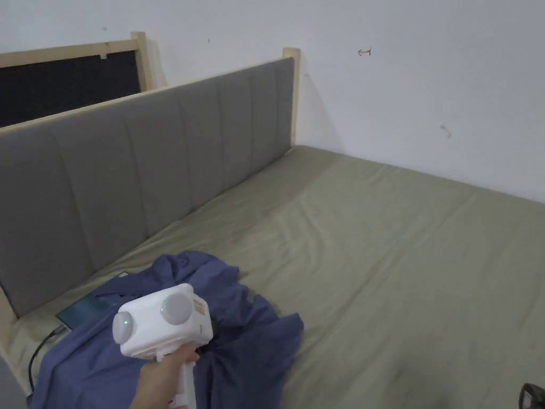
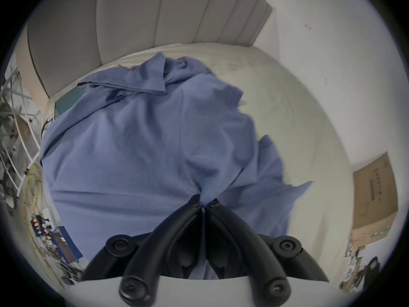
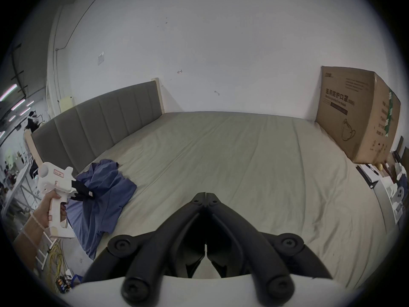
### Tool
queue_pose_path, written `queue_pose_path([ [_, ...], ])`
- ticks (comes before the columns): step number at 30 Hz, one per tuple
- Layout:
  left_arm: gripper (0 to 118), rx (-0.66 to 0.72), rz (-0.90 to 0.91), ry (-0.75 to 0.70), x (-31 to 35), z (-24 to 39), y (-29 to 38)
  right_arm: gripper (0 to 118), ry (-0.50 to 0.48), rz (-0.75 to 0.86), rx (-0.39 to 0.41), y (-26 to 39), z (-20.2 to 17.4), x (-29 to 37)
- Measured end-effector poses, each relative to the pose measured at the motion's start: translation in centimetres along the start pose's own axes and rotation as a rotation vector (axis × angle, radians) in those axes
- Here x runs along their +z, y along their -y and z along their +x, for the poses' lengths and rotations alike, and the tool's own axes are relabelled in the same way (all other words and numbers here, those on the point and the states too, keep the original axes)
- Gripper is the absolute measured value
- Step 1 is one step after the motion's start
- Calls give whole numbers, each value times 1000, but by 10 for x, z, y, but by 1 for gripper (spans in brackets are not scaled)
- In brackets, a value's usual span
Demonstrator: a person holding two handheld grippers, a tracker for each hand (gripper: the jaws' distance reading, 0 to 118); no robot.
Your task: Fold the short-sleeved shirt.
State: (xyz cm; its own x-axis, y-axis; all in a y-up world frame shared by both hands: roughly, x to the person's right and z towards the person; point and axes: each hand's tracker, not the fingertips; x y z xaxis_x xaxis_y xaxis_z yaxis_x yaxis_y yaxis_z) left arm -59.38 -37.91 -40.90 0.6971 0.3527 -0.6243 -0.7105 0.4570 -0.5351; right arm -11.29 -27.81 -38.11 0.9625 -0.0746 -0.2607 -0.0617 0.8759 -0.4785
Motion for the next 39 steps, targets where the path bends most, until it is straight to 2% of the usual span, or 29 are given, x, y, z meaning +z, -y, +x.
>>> queue_pose_path([
  [3,0,-34,15,-1,23,18,-3,0,35,33,-12,-3,16,14],
  [5,0,-59,33,18,41,35,-4,0,48,63,-50,-6,31,27],
  [8,0,-94,39,134,63,74,5,0,84,109,-90,-10,55,48],
  [11,0,-215,60,190,80,132,24,0,135,140,-131,-13,80,67],
  [14,0,-266,26,351,96,200,48,0,179,172,-191,-14,110,90],
  [18,0,-476,13,513,125,304,98,0,274,212,-226,-11,146,122],
  [22,0,-613,-110,779,158,394,170,0,355,244,-286,-5,185,155],
  [24,0,-692,-147,850,165,428,209,0,400,254,-312,0,203,169],
  [27,0,-783,-214,826,153,465,272,0,459,246,-332,11,225,185],
  [29,0,-800,-338,805,124,480,317,0,486,224,-351,23,238,193],
  [31,0,-842,-443,719,95,486,360,0,500,206,-372,33,247,197],
  [34,0,-1010,-493,600,56,480,420,0,516,168,-401,48,257,199],
  [37,1,-921,-586,569,34,470,440,0,516,142,-410,58,262,198],
  [38,11,-913,-571,549,31,471,441,0,514,134,-409,60,262,197],
  [39,32,-926,-557,526,31,472,442,0,511,125,-406,61,261,196],
])
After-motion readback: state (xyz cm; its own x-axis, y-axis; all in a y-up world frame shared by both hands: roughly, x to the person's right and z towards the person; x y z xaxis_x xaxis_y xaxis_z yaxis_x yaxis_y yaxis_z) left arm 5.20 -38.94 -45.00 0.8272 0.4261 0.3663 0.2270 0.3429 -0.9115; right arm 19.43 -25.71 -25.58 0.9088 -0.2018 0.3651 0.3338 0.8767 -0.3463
